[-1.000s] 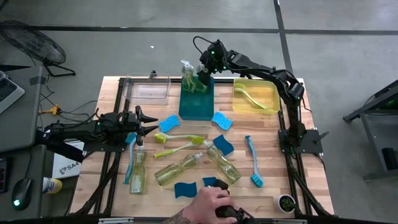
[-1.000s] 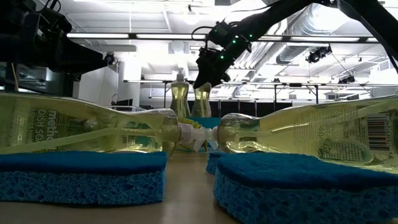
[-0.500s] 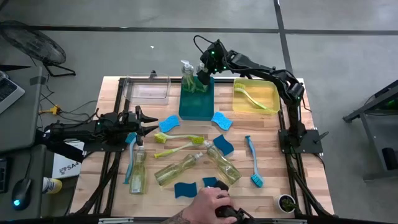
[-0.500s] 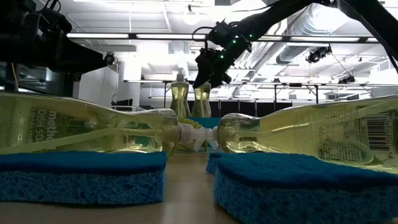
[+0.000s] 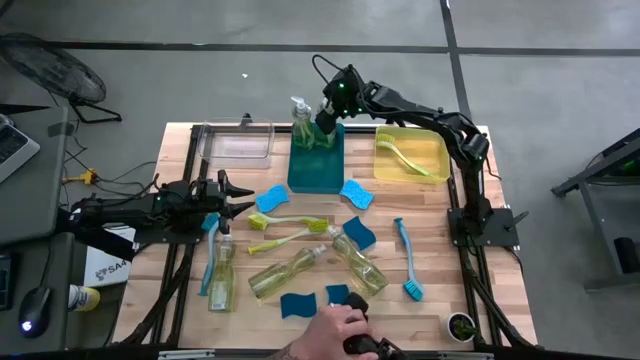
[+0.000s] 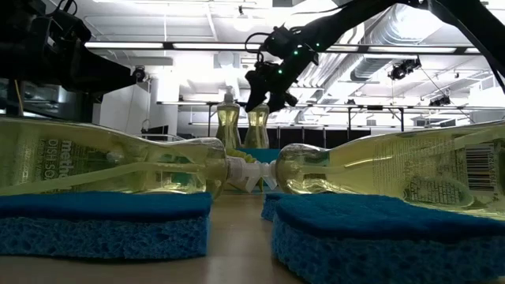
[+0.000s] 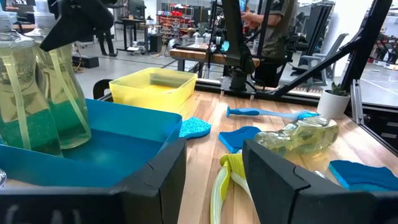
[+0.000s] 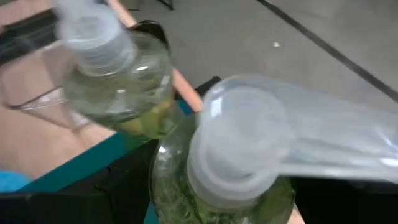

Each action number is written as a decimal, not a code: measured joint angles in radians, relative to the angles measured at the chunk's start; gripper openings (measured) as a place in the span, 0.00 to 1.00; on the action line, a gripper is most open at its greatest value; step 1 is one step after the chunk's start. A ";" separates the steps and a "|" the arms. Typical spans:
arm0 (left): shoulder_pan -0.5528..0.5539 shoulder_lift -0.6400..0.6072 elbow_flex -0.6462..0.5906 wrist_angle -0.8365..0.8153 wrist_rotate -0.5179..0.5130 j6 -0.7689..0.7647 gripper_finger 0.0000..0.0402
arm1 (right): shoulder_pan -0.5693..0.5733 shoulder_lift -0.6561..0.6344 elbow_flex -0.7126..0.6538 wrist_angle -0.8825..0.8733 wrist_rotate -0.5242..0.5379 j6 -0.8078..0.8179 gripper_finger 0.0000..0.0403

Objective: Pick & Place Kitchen Sink Supplies
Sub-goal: Put the yellow soap dispenser into the blue bin

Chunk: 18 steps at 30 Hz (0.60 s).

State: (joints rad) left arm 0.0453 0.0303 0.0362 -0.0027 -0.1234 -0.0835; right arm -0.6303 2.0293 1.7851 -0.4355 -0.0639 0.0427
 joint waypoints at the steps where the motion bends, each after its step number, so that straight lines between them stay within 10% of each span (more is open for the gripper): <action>1: 0.000 0.000 0.000 0.000 0.000 0.000 0.38 | 0.002 0.000 0.000 0.000 -0.015 -0.009 0.78; 18: 0.000 0.000 0.000 0.000 0.000 0.000 0.38 | 0.009 -0.021 0.000 -0.063 -0.080 -0.039 0.78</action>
State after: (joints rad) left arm 0.0452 0.0302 0.0364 -0.0026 -0.1234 -0.0836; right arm -0.6212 2.0086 1.7851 -0.4985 -0.1435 0.0032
